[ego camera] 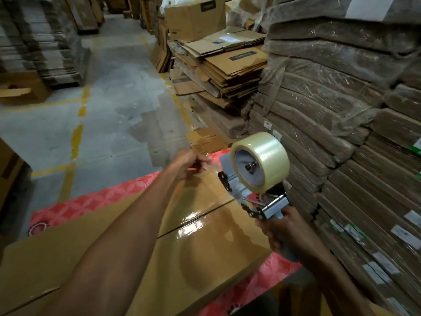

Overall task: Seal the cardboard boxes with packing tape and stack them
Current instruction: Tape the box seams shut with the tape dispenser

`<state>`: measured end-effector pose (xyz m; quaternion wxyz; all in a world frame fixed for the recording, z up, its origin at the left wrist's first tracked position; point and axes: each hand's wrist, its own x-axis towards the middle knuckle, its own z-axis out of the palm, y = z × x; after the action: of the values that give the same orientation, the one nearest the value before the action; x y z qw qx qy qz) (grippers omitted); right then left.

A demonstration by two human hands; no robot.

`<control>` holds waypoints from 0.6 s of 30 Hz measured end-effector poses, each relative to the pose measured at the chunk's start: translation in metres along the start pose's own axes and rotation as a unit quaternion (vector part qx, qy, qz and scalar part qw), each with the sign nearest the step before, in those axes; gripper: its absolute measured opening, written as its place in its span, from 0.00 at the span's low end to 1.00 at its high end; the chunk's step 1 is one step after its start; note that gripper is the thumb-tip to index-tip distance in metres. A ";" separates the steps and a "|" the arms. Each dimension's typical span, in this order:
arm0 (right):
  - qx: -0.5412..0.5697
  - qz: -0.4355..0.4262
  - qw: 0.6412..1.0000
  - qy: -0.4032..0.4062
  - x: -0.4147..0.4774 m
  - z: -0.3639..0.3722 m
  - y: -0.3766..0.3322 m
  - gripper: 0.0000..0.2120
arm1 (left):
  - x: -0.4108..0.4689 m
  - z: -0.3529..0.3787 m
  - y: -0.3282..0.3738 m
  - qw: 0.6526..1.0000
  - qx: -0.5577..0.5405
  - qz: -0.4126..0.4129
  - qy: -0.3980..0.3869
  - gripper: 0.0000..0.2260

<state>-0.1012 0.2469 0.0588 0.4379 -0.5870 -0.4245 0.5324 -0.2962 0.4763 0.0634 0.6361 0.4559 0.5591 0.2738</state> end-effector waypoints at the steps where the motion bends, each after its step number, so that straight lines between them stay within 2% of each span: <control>1: 0.006 0.014 1.000 0.011 0.000 -0.001 0.004 0.04 | 0.010 -0.007 0.003 0.999 0.026 0.022 0.011 0.04; 4: 0.004 0.048 0.999 0.023 0.006 0.002 0.014 0.02 | 0.032 -0.004 0.004 0.990 0.116 0.079 0.034 0.06; 7: -0.019 0.064 0.997 0.042 0.019 0.007 0.019 0.03 | 0.041 0.010 -0.002 0.965 0.216 0.133 0.074 0.09; 13: 0.010 0.077 0.996 0.044 0.034 0.007 0.015 0.04 | 0.057 0.016 -0.023 0.986 0.107 0.089 0.096 0.08; 18: 0.020 0.088 0.994 0.056 0.039 0.008 0.020 0.05 | 0.064 0.018 -0.029 0.984 0.114 0.099 0.090 0.07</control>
<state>-0.1052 0.2800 0.0292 0.4240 -0.6419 -0.3356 0.5437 -0.2691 0.5140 0.0071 0.4971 0.5522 0.5934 0.3096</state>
